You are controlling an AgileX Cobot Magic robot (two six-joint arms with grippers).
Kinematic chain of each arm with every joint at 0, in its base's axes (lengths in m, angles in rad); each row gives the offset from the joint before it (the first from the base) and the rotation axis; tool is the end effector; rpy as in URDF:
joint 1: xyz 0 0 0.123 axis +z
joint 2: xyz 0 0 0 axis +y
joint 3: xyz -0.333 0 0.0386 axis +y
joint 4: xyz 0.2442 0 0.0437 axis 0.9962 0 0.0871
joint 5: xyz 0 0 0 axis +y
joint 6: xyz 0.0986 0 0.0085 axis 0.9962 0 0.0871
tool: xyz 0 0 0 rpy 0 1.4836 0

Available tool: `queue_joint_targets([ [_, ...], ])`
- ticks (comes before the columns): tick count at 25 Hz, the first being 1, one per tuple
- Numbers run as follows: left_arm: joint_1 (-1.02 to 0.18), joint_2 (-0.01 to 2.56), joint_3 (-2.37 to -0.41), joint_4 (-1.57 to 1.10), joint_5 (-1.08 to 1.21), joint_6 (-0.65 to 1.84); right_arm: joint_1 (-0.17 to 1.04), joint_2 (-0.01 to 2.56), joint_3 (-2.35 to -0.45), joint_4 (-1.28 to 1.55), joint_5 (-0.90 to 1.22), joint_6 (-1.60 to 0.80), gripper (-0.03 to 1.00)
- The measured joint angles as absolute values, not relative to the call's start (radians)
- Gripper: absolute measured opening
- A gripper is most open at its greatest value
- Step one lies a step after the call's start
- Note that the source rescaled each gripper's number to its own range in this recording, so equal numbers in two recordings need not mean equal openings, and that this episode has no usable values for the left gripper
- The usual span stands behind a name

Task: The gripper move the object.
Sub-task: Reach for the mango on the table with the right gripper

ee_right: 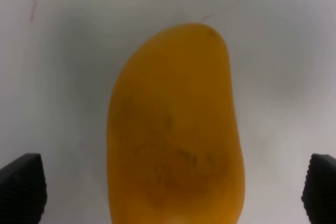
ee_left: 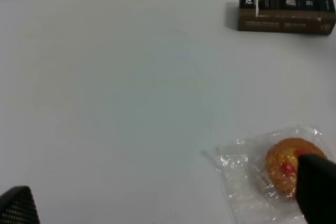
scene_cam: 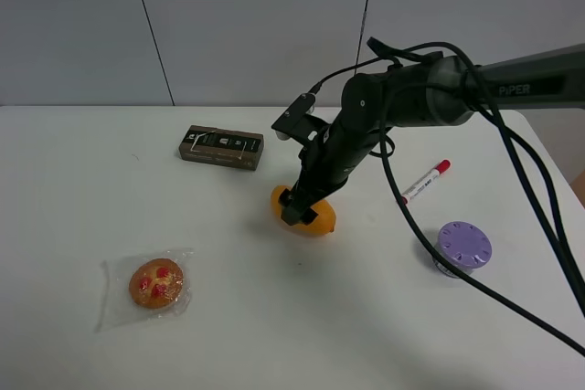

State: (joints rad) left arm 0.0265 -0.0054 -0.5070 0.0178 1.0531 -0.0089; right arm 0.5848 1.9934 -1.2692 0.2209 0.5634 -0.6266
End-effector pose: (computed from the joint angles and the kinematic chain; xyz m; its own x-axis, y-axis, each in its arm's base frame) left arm -0.0529 0.0001 0.2742 -0.4379 -0.0117 -0.8989 -0.0404 0.9992 0.0067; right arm 0.3439 0.2416 0.1906 -0.4521 -0.8055 -0.3831 -0.8581 0.5101 -0.0599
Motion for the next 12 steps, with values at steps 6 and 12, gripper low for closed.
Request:
queue_joint_targets([
  [6,0.027,-0.005,-0.507,0.018,1.053,-0.009,0.585,2.018,-1.269,0.221,0.506,-0.611,1.0],
  [12,0.027,-0.005,-0.507,0.018,1.052,-0.009,0.585,2.059,-1.269,0.22,0.501,-0.603,1.0],
])
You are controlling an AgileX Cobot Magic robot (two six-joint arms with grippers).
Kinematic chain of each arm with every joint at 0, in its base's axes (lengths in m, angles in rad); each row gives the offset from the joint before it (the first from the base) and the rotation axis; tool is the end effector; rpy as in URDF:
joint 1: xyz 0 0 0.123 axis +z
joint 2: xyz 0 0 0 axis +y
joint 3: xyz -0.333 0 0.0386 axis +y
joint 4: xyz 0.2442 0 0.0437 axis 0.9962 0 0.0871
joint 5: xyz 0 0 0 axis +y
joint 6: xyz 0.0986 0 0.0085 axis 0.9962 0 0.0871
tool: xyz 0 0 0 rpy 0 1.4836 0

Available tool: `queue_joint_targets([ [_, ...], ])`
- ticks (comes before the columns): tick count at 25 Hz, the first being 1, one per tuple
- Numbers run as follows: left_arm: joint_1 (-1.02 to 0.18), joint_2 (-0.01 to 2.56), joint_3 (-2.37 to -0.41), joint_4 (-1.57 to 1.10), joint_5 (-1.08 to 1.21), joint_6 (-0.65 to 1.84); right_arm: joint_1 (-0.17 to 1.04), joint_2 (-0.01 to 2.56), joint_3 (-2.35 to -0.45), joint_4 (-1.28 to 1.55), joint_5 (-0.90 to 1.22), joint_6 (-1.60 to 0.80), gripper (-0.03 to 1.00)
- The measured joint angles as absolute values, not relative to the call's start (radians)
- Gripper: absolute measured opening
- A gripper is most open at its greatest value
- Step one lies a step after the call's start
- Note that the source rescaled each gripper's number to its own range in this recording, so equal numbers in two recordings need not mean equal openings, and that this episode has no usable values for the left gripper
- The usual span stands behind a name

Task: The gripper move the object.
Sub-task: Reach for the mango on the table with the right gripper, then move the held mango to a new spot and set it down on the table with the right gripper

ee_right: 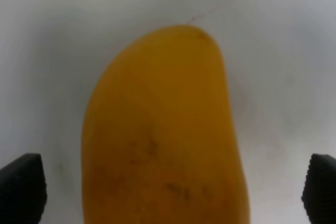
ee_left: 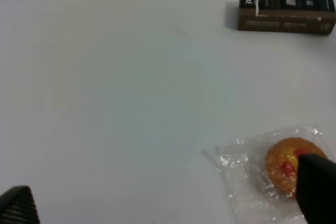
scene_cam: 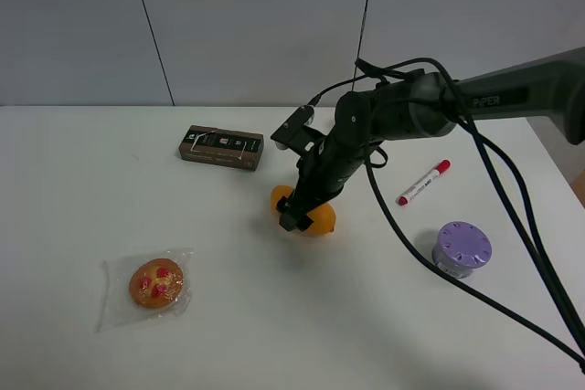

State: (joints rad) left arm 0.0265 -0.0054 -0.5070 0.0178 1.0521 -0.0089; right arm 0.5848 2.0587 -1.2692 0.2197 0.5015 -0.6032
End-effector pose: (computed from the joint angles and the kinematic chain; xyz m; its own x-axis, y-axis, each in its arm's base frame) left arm -0.0529 0.0001 0.2742 -0.4370 -0.0117 -0.8994 -0.0404 0.9992 0.0067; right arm 0.3522 0.2457 0.1649 -0.4794 -0.7927 -0.3766 -0.8419 0.5365 -0.0574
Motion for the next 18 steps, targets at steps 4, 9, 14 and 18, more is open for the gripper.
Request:
queue_joint_targets([
  [4,0.027,-0.005,-0.507,0.018,1.052,-0.009,0.585,2.078,-1.275,0.221,0.497,-0.601,1.0],
  [9,0.027,-0.005,-0.507,0.018,1.052,-0.009,0.585,2.099,-1.275,0.221,0.494,-0.601,0.91],
  [14,0.027,-0.005,-0.507,0.018,1.052,-0.009,0.585,2.108,-1.275,0.249,0.482,-0.601,0.66],
  [18,0.027,-0.005,-0.507,0.018,1.052,-0.009,0.585,2.108,-1.275,0.274,0.479,-0.601,0.66],
])
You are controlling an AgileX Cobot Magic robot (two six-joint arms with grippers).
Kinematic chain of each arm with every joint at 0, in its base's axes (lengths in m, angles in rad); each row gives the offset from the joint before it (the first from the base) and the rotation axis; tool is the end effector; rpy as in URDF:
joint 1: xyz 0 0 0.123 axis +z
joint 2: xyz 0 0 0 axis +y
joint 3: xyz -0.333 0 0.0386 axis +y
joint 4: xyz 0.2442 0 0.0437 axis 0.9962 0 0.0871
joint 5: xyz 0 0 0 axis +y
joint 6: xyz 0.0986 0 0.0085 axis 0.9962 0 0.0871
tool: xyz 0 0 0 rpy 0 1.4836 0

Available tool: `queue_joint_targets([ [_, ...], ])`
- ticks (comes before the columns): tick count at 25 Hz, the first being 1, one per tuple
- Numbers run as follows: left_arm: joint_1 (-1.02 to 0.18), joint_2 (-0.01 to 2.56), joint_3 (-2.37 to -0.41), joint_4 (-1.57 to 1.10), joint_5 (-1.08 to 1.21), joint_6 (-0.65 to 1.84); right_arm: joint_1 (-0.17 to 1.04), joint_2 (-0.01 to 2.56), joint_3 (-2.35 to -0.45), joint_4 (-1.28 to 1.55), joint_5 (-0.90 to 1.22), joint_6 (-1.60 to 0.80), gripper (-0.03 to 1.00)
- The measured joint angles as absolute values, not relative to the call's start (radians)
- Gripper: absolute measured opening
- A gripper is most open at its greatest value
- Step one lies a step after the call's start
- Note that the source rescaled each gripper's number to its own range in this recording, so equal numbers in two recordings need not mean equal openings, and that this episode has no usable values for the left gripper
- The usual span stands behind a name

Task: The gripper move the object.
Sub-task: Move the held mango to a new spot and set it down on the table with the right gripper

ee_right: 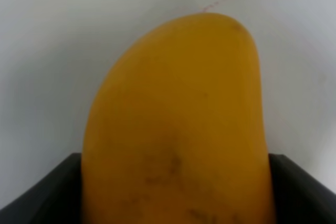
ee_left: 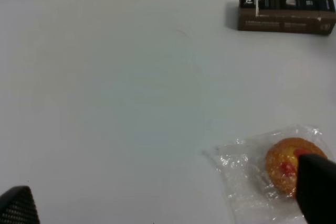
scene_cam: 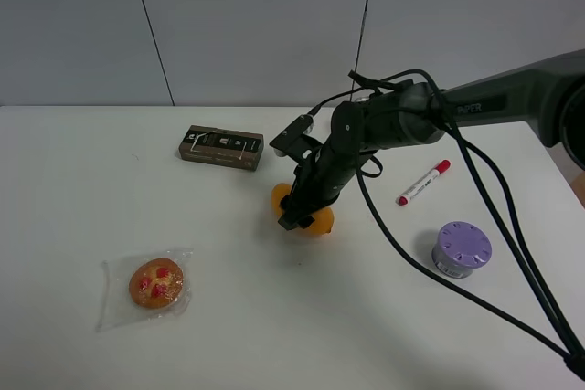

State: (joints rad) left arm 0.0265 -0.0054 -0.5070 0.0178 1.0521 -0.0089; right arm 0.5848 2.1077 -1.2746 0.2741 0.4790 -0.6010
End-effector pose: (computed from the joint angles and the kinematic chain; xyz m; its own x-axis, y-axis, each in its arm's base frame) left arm -0.0529 0.0001 0.2742 -0.4370 -0.0117 -0.8994 -0.0404 0.9992 0.0067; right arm 0.3556 0.2503 0.1462 -0.5270 -0.7641 -0.3720 -0.8199 0.5723 -0.0140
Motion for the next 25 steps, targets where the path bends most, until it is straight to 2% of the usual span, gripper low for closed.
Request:
queue_joint_targets([
  [10,0.027,-0.005,-0.507,0.018,1.052,-0.009,0.585,2.032,-1.275,0.316,0.513,-0.601,0.66],
  [19,0.027,-0.005,-0.507,0.018,1.052,-0.009,0.585,1.797,-1.275,0.235,0.704,-0.57,0.66],
  [25,0.027,-0.005,-0.507,0.018,1.052,-0.009,0.49,1.667,-1.275,0.224,0.846,-0.531,0.66],
])
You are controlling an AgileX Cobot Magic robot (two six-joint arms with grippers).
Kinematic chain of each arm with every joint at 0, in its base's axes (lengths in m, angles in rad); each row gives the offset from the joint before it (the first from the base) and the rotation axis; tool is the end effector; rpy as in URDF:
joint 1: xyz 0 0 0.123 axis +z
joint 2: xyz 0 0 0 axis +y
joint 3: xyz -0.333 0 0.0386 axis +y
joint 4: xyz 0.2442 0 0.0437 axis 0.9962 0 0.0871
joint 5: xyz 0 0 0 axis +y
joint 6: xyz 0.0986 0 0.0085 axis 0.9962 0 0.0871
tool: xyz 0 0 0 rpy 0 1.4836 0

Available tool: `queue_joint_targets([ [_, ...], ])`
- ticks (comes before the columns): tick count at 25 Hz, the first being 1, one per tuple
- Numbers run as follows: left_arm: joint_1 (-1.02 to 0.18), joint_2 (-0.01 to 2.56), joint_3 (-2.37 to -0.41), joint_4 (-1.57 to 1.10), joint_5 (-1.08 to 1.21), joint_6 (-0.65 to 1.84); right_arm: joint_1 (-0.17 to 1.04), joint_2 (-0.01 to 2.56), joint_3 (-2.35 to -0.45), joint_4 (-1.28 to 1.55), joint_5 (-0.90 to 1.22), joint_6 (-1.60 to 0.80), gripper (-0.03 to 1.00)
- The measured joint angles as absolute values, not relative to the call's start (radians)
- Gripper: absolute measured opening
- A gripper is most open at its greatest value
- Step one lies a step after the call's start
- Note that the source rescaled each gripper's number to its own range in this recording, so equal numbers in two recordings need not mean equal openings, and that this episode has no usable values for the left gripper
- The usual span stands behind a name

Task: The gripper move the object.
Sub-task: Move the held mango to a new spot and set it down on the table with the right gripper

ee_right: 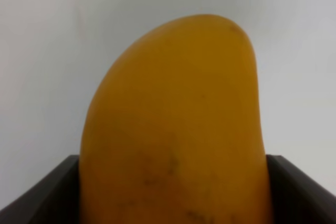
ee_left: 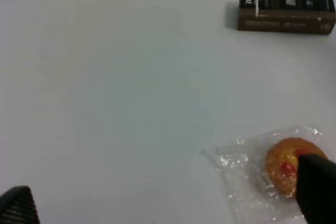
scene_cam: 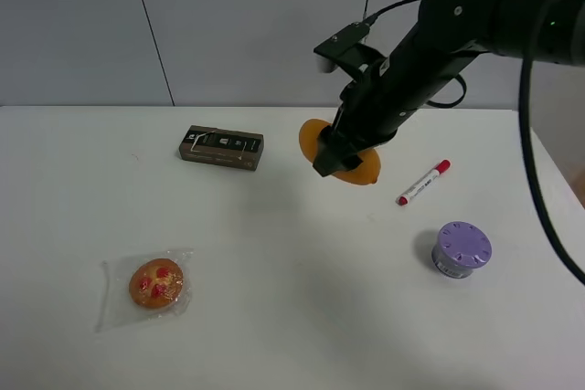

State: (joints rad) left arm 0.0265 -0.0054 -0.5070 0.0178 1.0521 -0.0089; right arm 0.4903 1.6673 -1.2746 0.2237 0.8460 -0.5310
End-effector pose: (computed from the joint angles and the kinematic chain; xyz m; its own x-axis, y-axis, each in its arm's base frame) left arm -0.0529 0.0001 0.2742 -0.4370 -0.0117 -0.8994 -0.0404 0.9992 0.0067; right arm 0.3042 0.1810 0.3090 -0.5481 -0.7085 -0.4446 -0.7861 0.6179 -0.0158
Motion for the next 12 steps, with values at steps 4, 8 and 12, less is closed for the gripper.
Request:
queue_joint_targets([
  [4,0.027,-0.005,-0.507,0.018,1.052,-0.009,0.363,1.631,-1.275,0.217,0.931,-0.53,0.66],
  [8,0.027,-0.005,-0.507,0.018,1.052,-0.009,0.25,1.628,-1.275,0.199,1.017,-0.535,0.66],
  [12,0.027,-0.005,-0.507,0.018,1.052,-0.009,0.162,1.628,-1.275,0.193,1.118,-0.58,0.66],
])
